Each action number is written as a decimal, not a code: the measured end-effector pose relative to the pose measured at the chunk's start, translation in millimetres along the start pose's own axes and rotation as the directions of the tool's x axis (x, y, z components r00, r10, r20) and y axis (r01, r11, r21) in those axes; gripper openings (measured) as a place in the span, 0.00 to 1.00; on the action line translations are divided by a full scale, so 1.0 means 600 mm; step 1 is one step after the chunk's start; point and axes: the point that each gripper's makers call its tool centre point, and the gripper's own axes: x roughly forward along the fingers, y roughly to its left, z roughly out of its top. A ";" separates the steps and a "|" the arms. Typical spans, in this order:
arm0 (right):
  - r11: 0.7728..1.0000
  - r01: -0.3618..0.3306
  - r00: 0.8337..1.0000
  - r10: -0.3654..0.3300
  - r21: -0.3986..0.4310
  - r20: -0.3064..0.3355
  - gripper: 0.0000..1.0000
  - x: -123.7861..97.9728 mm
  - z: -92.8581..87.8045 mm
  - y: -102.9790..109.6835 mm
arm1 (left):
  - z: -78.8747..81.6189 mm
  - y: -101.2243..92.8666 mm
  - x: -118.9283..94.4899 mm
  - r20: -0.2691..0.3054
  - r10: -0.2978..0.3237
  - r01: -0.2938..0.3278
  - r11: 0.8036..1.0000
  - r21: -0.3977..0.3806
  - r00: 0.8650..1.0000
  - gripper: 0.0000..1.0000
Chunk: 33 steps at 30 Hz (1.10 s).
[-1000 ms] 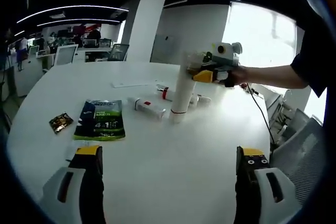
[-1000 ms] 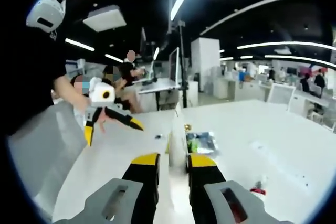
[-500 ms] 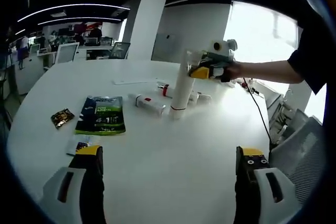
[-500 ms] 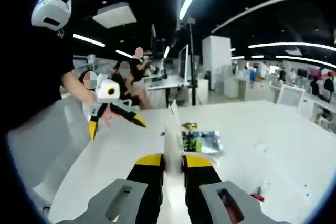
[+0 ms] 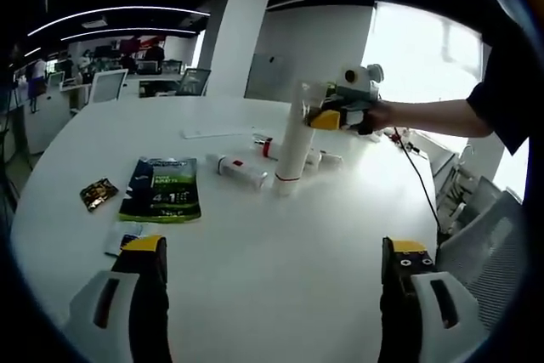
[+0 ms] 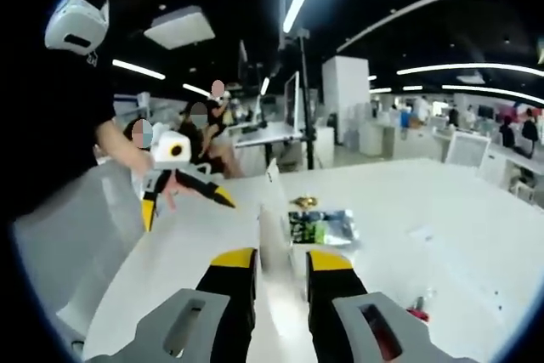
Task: Arrange the skincare products in the storage area until every visible bottle or jar stands upright without overlapping.
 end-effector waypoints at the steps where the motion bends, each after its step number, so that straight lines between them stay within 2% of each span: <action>1: 1.000 0.006 1.000 -0.006 0.000 -0.003 0.17 -0.001 0.001 0.002 | 0.000 -0.001 -0.001 -0.001 -0.001 0.001 1.000 0.002 1.000 0.98; 5: 0.999 0.037 0.999 -0.037 0.014 -0.007 0.23 -0.009 0.002 0.000 | 0.001 -0.002 -0.005 -0.001 -0.002 0.002 1.000 0.004 1.000 0.98; 8: 0.997 0.071 0.997 -0.070 0.015 -0.035 0.30 -0.014 -0.003 0.002 | 0.006 -0.002 -0.010 0.005 -0.001 0.001 1.000 0.006 1.000 0.98; 11: 0.992 0.117 0.993 -0.116 0.050 -0.036 0.36 -0.020 0.000 0.005 | 0.011 -0.003 -0.014 0.010 -0.002 0.002 1.000 0.012 1.000 0.98; 16: 0.972 0.199 0.980 -0.194 0.122 -0.051 0.45 -0.033 -0.004 0.004 | 0.019 0.000 -0.023 0.012 0.004 -0.004 1.000 0.025 1.000 0.98; 20: 0.962 0.240 0.970 -0.233 0.134 -0.067 0.53 -0.040 -0.005 0.014 | 0.023 0.003 -0.032 0.012 0.006 -0.006 1.000 0.026 1.000 0.98; 25: 0.947 0.279 0.960 -0.269 0.162 -0.081 0.60 -0.047 -0.004 0.033 | 0.019 0.003 -0.047 -0.003 0.014 -0.014 1.000 0.013 1.000 0.98; 33: 0.903 0.367 0.929 -0.347 0.221 -0.127 0.75 -0.061 -0.012 0.073 | 0.012 0.002 -0.072 -0.016 0.028 -0.028 1.000 -0.012 0.999 0.96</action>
